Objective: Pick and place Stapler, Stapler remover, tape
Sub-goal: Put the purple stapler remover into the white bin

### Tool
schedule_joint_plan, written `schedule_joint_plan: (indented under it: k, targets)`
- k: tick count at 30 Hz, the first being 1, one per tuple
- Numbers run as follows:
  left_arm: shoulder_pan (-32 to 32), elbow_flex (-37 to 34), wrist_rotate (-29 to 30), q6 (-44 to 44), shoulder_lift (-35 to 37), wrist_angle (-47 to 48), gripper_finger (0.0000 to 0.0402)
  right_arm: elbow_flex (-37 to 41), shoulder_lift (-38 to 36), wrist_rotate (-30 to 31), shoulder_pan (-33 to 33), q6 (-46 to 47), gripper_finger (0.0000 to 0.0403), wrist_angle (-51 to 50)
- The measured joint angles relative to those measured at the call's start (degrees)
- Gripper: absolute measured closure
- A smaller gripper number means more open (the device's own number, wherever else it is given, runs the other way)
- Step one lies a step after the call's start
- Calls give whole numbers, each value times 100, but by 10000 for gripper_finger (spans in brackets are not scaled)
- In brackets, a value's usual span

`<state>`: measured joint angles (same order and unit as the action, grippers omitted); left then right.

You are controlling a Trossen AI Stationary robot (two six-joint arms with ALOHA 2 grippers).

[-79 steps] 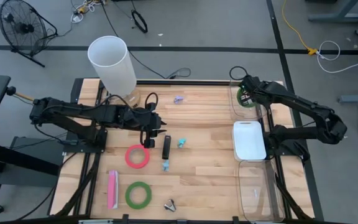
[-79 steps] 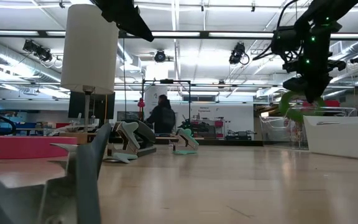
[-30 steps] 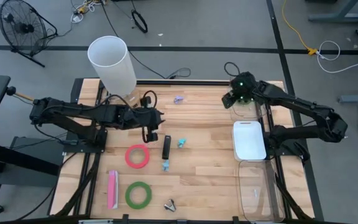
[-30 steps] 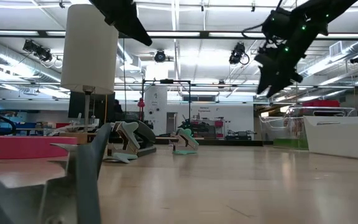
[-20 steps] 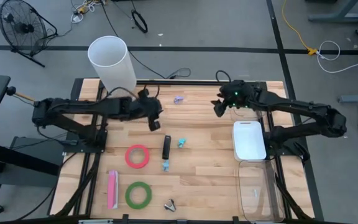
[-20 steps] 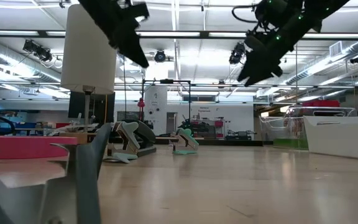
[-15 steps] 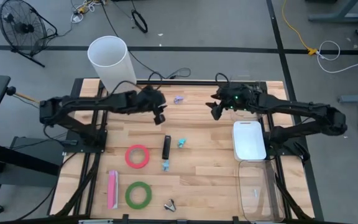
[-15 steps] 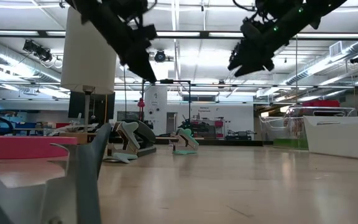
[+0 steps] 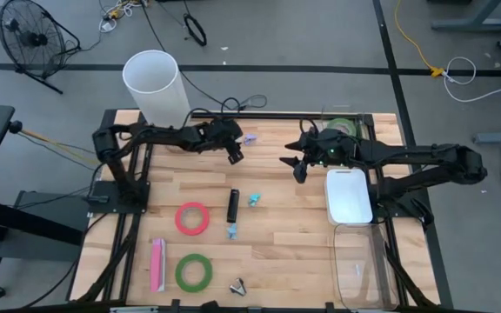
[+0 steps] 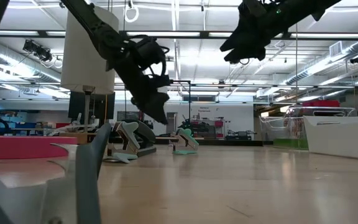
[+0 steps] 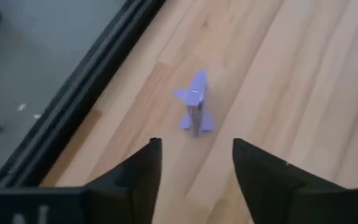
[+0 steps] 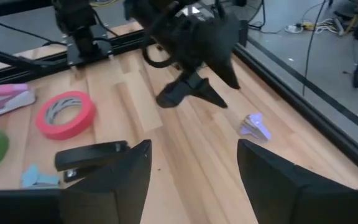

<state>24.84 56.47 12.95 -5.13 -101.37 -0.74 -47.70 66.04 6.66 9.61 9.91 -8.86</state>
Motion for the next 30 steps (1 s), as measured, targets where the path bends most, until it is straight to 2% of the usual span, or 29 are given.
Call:
schedule_joint_plan:
  k: [4,7,20,30]
  targets:
    - [6,0,18,-33,-228,-484,156,0,0,260,-165,9,168,59]
    - [40,0,35,-46,-369,-763,142,0,0,459,-272,9,168,192]
    - [180,4,-18,72,-948,-1701,151,0,2,494,-462,-164,168,787]
    - [273,17,-122,149,-1201,-1911,153,0,2,493,-462,-177,168,806]
